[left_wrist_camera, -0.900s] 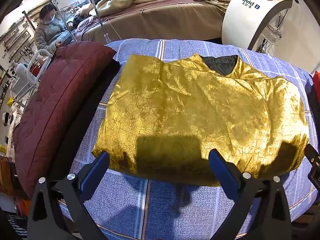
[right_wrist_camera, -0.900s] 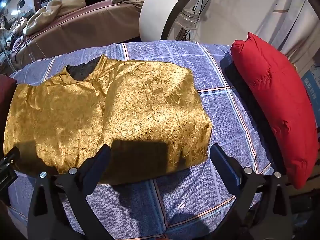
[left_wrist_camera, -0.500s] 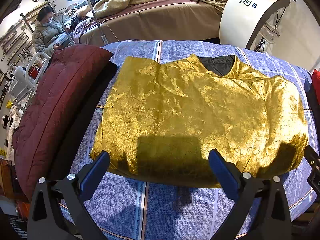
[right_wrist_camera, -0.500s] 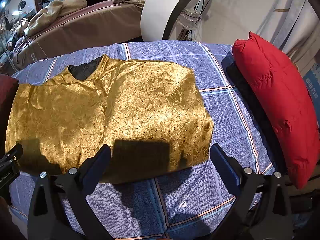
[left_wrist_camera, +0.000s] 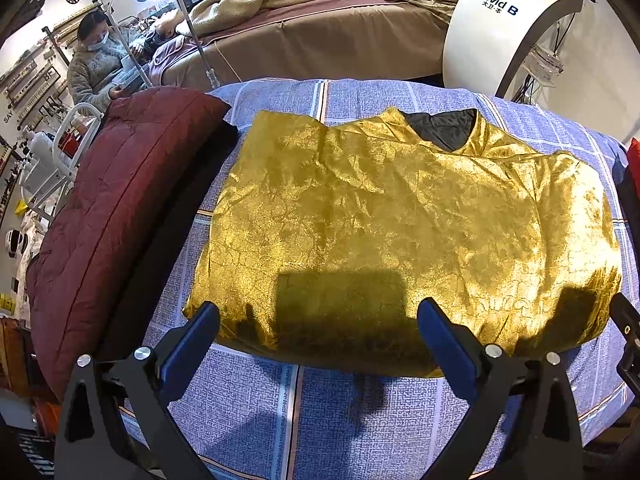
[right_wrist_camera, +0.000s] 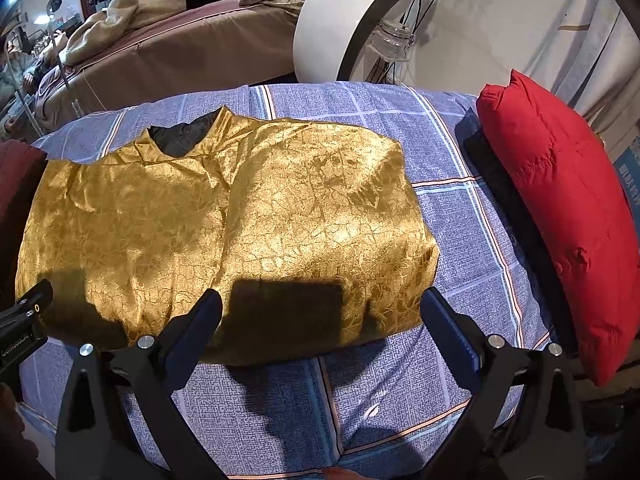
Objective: Fold large clothes
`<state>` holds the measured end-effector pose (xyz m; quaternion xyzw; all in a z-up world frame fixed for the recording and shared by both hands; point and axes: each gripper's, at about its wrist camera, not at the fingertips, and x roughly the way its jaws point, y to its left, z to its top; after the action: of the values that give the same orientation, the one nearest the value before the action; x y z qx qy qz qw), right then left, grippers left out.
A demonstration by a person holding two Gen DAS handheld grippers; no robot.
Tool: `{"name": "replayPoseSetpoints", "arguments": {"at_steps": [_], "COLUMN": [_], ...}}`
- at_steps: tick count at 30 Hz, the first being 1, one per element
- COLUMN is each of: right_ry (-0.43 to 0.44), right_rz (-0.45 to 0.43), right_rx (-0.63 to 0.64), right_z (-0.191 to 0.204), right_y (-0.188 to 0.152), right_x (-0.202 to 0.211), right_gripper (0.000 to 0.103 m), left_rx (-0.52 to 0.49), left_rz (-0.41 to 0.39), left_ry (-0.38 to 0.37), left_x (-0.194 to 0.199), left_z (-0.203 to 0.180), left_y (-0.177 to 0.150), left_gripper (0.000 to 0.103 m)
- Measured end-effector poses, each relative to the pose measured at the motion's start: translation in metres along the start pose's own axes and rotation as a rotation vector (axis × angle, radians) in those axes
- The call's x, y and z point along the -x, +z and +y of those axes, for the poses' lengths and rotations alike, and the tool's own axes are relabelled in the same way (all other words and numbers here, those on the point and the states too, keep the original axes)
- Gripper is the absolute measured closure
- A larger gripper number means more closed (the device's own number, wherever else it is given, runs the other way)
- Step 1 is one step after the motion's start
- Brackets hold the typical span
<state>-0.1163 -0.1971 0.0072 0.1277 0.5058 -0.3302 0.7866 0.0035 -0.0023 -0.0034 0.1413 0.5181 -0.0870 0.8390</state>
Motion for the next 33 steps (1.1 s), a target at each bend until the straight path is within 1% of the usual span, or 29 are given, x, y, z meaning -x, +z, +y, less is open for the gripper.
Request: {"name": "replayPoseSetpoints", "arguments": {"at_steps": [4, 6, 9, 13, 17, 20, 22, 23, 24, 25, 28, 33], "right_ry": [0.003, 0.004, 0.011, 0.013, 0.016, 0.016, 0.017, 0.018, 0.017, 0.016, 0.017, 0.020], "right_rz": [0.000, 0.001, 0.001, -0.002, -0.002, -0.005, -0.004, -0.003, -0.002, -0.002, -0.003, -0.003], "right_rx": [-0.002, -0.002, 0.002, 0.008, 0.001, 0.001, 0.000, 0.000, 0.000, 0.002, 0.007, 0.013], "right_z": [-0.0015, -0.0017, -0.0011, 0.0002, -0.0015, -0.0021, -0.0026, -0.0027, -0.0030, -0.0028, -0.0024, -0.0033], "right_y": [-0.0002, 0.0002, 0.0001, -0.0002, 0.0007, 0.0012, 0.0019, 0.0025, 0.0031, 0.0038, 0.0055, 0.0096], "right_x": [-0.0006, -0.0013, -0.0012, -0.0008, -0.0015, -0.0014, -0.0016, -0.0018, -0.0017, -0.0020, -0.0029, -0.0072], "right_gripper": [0.006, 0.006, 0.006, 0.006, 0.006, 0.006, 0.006, 0.006, 0.006, 0.006, 0.006, 0.006], "left_rx": [-0.004, 0.001, 0.003, -0.007, -0.001, -0.003, -0.015, -0.017, -0.015, -0.021, -0.021, -0.029], "left_rz": [0.003, 0.010, 0.010, -0.007, -0.004, -0.003, -0.009, -0.009, -0.003, -0.001, 0.007, 0.017], "left_ry": [0.009, -0.003, 0.000, 0.029, 0.012, 0.022, 0.049, 0.047, 0.037, 0.046, 0.037, 0.051], "left_x": [-0.0001, -0.0005, -0.0005, 0.0009, 0.0000, 0.0001, 0.0010, 0.0013, 0.0009, 0.0011, 0.0005, -0.0017], "left_z": [-0.0001, 0.0003, 0.0011, 0.0011, 0.0014, 0.0018, 0.0010, 0.0007, 0.0003, -0.0005, -0.0015, -0.0021], "left_y": [-0.0003, -0.0001, 0.0000, 0.0000, 0.0006, 0.0012, 0.0015, 0.0018, 0.0022, 0.0025, 0.0043, 0.0080], "left_gripper": [0.006, 0.006, 0.006, 0.006, 0.006, 0.006, 0.006, 0.006, 0.006, 0.006, 0.006, 0.006]}}
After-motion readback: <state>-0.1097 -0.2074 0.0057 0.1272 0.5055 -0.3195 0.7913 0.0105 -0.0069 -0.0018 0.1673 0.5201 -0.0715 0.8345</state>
